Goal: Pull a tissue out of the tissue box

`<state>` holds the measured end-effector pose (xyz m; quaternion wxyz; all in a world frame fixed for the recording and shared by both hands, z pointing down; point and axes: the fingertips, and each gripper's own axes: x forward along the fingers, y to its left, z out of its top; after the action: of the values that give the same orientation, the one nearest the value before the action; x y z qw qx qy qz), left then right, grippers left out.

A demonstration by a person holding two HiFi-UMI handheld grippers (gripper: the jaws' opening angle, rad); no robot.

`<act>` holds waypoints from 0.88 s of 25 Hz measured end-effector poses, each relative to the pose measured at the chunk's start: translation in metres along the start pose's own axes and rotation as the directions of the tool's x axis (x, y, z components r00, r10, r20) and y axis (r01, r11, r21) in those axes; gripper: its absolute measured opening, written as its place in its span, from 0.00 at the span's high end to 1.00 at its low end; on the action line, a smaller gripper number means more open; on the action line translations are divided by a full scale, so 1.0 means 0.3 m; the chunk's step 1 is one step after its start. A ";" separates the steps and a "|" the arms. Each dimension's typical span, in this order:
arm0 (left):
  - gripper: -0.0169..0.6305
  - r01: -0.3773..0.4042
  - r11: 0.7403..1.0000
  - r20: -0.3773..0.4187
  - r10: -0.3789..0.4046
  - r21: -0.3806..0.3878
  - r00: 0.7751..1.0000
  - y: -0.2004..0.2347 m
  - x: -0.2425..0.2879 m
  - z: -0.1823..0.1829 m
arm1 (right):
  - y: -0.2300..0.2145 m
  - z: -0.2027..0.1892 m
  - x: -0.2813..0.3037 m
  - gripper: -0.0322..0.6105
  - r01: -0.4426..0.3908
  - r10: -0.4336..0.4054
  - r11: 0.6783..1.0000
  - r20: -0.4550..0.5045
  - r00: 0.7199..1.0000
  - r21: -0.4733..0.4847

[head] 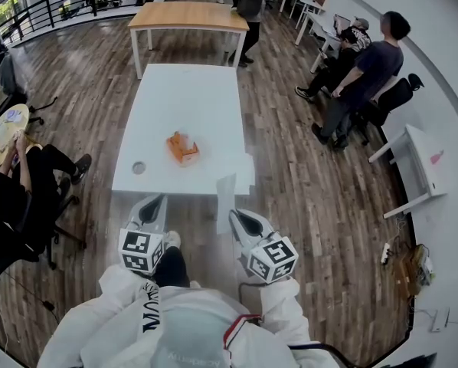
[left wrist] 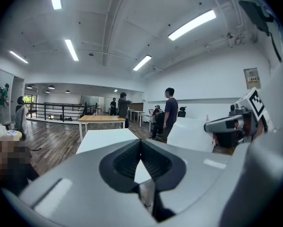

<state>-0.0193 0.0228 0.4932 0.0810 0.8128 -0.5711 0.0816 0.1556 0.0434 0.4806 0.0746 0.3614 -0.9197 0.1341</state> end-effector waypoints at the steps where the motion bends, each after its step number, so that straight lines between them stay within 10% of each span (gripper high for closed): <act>1: 0.97 0.000 1.000 0.001 0.000 0.003 1.000 -0.005 -0.006 0.001 | 0.004 -0.003 -0.009 0.94 0.000 0.000 1.000 0.002 1.000 0.001; 22: 0.97 0.004 1.000 -0.026 -0.005 -0.007 1.000 -0.037 -0.086 -0.021 | 0.066 -0.028 -0.067 0.94 -0.005 0.005 1.000 -0.011 1.000 0.026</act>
<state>-0.0178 0.0516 0.4930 0.0915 0.8126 -0.5685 0.0899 0.1570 0.0728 0.4800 0.0748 0.3592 -0.9183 0.1484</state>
